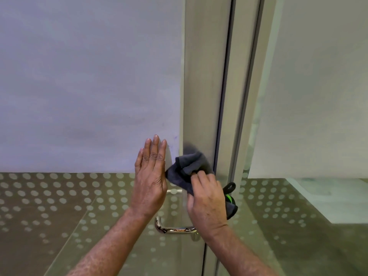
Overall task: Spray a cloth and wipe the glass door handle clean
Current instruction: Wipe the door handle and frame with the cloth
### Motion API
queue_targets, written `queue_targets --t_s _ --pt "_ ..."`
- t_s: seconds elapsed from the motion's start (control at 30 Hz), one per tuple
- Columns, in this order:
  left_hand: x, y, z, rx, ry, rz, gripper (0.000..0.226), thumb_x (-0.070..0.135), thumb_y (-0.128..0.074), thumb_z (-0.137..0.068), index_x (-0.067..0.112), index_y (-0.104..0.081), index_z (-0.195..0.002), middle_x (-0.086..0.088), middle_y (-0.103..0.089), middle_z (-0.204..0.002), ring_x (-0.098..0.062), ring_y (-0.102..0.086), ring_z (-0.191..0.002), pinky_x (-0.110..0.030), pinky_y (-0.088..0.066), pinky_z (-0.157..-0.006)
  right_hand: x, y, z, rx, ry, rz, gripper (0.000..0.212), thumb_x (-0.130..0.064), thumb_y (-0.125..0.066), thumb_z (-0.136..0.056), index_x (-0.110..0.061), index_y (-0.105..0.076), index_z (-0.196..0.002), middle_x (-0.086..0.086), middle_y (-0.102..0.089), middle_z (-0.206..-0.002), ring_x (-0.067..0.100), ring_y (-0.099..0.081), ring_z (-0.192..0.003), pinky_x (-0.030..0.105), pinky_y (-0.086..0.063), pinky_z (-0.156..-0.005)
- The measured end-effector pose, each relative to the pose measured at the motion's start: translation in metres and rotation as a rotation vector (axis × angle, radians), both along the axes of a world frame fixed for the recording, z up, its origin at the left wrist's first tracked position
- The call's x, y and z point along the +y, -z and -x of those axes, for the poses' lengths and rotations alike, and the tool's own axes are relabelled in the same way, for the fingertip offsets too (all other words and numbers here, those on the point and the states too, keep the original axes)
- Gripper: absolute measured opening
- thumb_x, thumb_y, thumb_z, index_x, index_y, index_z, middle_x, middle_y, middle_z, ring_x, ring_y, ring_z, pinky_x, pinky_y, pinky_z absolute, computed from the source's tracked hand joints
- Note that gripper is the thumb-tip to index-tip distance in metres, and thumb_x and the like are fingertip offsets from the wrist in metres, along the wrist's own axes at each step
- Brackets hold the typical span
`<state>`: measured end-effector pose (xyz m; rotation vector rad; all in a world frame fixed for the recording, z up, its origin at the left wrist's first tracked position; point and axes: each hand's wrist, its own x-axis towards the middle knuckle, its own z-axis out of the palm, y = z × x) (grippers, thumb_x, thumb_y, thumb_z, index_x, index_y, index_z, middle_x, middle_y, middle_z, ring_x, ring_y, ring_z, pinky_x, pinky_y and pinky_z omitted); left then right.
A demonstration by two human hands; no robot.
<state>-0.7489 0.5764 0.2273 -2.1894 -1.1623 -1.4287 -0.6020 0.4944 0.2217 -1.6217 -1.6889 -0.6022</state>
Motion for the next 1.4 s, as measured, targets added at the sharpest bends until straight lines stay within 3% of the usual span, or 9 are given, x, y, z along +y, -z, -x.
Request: queue_targets --t_s 0.27,0.37,0.5,0.8,0.9,0.97,1.03,1.23,1.4 --pt "0.007 0.004 -0.002 -0.007 -0.008 -0.035 0.074 -0.008 -0.041 -0.095 0.01 -0.023 -0.164 -0.01 -0.014 -0.176 -0.025 -0.006 -0.164 -0.043 -0.006 -0.133 -0.011 0.036 0.01 -0.07 -0.019 0.358 0.04 -0.019 -0.077 -0.066 -0.019 -0.065 -0.105 -0.001 -0.063 -0.096 0.023 -0.058 -0.085 0.039 -0.056 -0.073" --pt "0.009 0.006 -0.002 -0.006 -0.012 -0.045 0.071 -0.005 -0.041 -0.098 0.011 -0.022 -0.165 -0.008 -0.013 -0.176 -0.025 -0.007 -0.164 -0.045 -0.008 -0.133 -0.012 0.043 0.011 -0.109 -0.033 0.446 0.041 -0.019 -0.069 -0.078 -0.021 -0.062 -0.118 -0.001 -0.062 -0.111 0.024 -0.057 -0.099 0.042 -0.052 -0.087" --pt "0.009 0.007 -0.002 0.004 -0.023 -0.052 0.069 -0.001 -0.039 -0.1 0.013 -0.021 -0.165 -0.006 -0.012 -0.176 -0.024 -0.008 -0.164 -0.046 -0.01 -0.132 -0.008 0.043 0.005 -0.107 -0.086 0.497 0.043 -0.017 -0.053 -0.093 -0.023 -0.046 -0.135 -0.001 -0.051 -0.134 0.025 -0.044 -0.122 0.044 -0.036 -0.107" --pt "0.003 0.004 -0.001 0.009 -0.026 -0.033 0.072 -0.005 -0.043 -0.098 0.011 -0.022 -0.165 -0.007 -0.012 -0.176 -0.025 -0.007 -0.164 -0.047 -0.009 -0.133 -0.009 0.033 0.003 -0.157 -0.108 0.595 0.043 -0.012 -0.057 -0.09 -0.018 -0.051 -0.132 0.003 -0.051 -0.134 0.027 -0.043 -0.127 0.047 -0.035 -0.108" --pt "0.002 0.004 -0.001 0.017 -0.022 -0.026 0.074 -0.004 -0.042 -0.098 0.013 -0.018 -0.166 -0.005 -0.008 -0.177 -0.024 -0.006 -0.164 -0.046 -0.008 -0.132 -0.014 0.037 0.001 -0.077 -0.094 0.498 0.042 -0.013 -0.064 -0.083 -0.021 -0.056 -0.123 0.002 -0.057 -0.124 0.026 -0.054 -0.115 0.042 -0.047 -0.101" --pt "0.003 0.003 0.001 0.02 -0.021 -0.022 0.073 -0.003 -0.041 -0.099 0.014 -0.018 -0.166 -0.004 -0.008 -0.177 -0.024 -0.006 -0.164 -0.046 -0.008 -0.132 -0.013 0.04 -0.001 -0.012 -0.067 0.388 0.04 -0.015 -0.079 -0.064 -0.022 -0.067 -0.102 -0.001 -0.066 -0.1 0.022 -0.064 -0.089 0.034 -0.058 -0.079" --pt "0.003 0.002 0.001 0.02 -0.023 -0.025 0.07 -0.002 -0.041 -0.1 0.013 -0.021 -0.165 -0.006 -0.011 -0.176 -0.024 -0.007 -0.164 -0.047 -0.01 -0.132 -0.01 0.042 0.0 0.055 -0.039 0.25 0.041 -0.01 -0.083 -0.052 -0.019 -0.068 -0.089 0.0 -0.066 -0.087 0.022 -0.063 -0.075 0.033 -0.059 -0.065" --pt "0.005 0.004 0.001 0.02 -0.018 -0.02 0.072 -0.004 -0.043 -0.098 0.012 -0.022 -0.165 -0.007 -0.012 -0.176 -0.024 -0.005 -0.164 -0.045 -0.008 -0.132 0.001 0.012 0.002 0.255 0.003 -0.031 0.03 -0.002 -0.071 -0.065 -0.007 -0.063 -0.094 0.007 -0.061 -0.089 0.025 -0.059 -0.08 0.034 -0.055 -0.069" --pt "0.0 0.0 -0.001 0.014 -0.037 -0.011 0.066 -0.001 -0.043 -0.101 0.011 -0.026 -0.164 -0.009 -0.017 -0.175 -0.024 -0.007 -0.164 -0.048 -0.012 -0.131 0.002 -0.001 0.007 0.546 0.031 -0.07 0.028 -0.006 -0.073 -0.078 -0.009 -0.061 -0.102 0.004 -0.06 -0.101 0.022 -0.06 -0.089 0.034 -0.057 -0.077"
